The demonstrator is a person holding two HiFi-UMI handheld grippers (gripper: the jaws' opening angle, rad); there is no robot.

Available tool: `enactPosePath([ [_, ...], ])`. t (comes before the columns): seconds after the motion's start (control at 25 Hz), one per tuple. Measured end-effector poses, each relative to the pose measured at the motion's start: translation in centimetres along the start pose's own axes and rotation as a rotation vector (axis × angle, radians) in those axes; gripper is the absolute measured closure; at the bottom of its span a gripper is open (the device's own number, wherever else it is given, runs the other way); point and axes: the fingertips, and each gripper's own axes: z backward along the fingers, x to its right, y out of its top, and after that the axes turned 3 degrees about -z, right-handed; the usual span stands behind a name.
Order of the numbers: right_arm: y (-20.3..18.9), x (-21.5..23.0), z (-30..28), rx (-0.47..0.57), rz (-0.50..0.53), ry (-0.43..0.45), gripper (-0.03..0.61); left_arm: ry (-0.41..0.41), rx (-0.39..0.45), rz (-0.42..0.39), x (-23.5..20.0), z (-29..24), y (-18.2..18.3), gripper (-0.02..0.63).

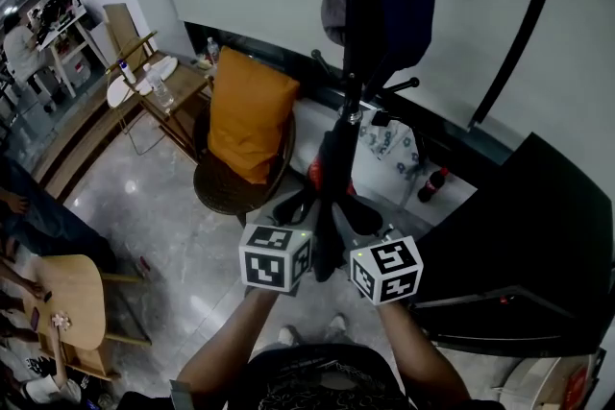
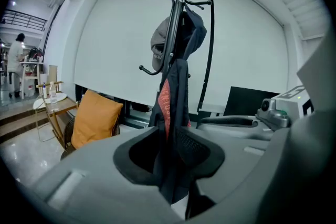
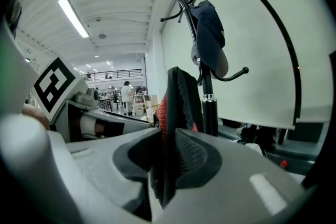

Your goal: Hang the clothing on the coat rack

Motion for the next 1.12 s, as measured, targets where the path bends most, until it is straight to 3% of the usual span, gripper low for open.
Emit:
enactPosePath([
  [0.36,0.6,-2.0,1.3,0.033,0.008,-0.054,0.519,-0.072,0.013,-0.038,0.8,2.1,-0.2,0.523],
  [1.12,1.0,-6.4,3.7,0.07,0.036,-0.164,0.577,-0.208,0.058,-0.105,1.6,6.1,-0.2,0.607],
])
